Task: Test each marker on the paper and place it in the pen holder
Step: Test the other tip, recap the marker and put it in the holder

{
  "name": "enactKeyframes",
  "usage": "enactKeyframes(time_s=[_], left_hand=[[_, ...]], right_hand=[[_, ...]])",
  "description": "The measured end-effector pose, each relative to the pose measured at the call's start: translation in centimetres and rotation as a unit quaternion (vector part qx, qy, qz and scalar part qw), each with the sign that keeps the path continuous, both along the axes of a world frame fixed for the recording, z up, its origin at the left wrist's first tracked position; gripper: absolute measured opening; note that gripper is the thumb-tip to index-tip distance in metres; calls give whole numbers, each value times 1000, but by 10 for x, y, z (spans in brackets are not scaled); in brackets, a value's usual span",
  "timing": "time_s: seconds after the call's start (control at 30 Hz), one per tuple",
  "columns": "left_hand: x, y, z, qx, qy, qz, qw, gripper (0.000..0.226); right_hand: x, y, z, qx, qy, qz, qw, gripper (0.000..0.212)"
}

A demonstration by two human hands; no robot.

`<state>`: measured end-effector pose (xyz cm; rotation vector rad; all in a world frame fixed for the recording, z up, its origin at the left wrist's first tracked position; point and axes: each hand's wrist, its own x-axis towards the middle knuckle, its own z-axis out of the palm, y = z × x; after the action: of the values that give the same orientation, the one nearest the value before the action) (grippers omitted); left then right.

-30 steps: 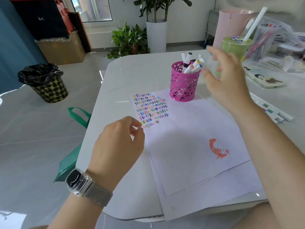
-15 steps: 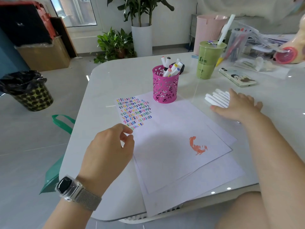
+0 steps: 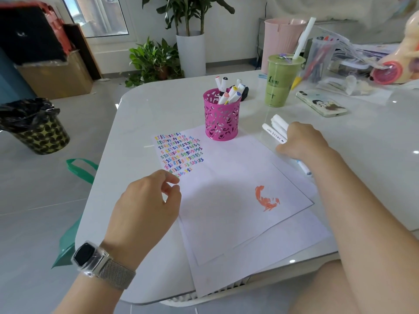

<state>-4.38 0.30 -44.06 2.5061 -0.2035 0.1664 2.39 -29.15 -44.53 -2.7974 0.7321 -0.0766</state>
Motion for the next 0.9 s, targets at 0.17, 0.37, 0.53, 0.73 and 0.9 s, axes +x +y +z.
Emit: enactKeyframes(time_s=[0.17, 0.37, 0.53, 0.73, 0.9], left_hand=[[2, 0, 0, -38, 29, -8, 999, 12], [3, 2, 2, -66, 34, -18, 997, 13], [3, 5, 1, -55, 30, -12, 998, 12], [6, 8, 1, -46, 13, -7, 999, 12], [7, 6, 1, -42, 3, -9, 999, 13]], right_hand=[[-8, 18, 19, 175, -94, 7, 980, 15], [-17, 61, 35, 394, -55, 95, 913, 4], [0, 82, 19, 232, 20, 165, 958, 23], [13, 75, 9, 92, 6, 179, 980, 31], [11, 67, 8, 134, -33, 182, 974, 55]])
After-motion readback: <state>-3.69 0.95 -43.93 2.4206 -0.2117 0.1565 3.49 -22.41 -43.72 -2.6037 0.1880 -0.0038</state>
